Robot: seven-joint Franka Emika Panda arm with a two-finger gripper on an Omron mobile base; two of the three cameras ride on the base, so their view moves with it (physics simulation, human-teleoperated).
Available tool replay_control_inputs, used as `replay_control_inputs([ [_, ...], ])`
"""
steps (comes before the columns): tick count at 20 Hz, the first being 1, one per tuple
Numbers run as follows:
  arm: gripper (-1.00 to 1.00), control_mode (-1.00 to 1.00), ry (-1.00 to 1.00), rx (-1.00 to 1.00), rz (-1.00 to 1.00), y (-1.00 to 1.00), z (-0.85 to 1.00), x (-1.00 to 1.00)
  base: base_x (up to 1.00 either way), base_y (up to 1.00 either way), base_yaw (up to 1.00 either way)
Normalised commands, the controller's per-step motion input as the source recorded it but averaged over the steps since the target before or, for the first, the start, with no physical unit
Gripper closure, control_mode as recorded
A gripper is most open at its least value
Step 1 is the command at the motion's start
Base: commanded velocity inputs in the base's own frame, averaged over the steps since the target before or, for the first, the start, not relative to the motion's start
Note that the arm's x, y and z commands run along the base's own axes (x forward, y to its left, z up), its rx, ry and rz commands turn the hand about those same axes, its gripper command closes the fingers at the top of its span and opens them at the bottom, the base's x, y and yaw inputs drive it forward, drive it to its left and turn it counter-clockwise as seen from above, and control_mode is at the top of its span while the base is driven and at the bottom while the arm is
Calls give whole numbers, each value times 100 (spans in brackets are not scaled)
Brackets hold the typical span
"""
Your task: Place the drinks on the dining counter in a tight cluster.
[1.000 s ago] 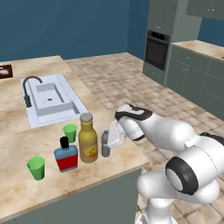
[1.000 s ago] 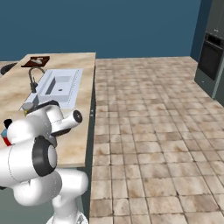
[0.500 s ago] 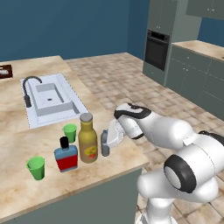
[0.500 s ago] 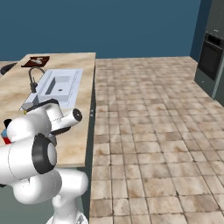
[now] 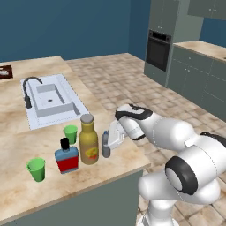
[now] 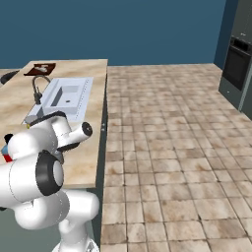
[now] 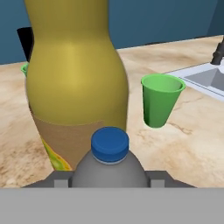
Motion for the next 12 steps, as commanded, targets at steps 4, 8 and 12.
replay_control_inputs([
  [4,-100,-100,0,0,0,0,0,0,0,0,0],
  [8,-100,-100,0,0,0,0,0,0,0,0,0],
  [12,-100,-100,0,0,0,0,0,0,0,0,0],
])
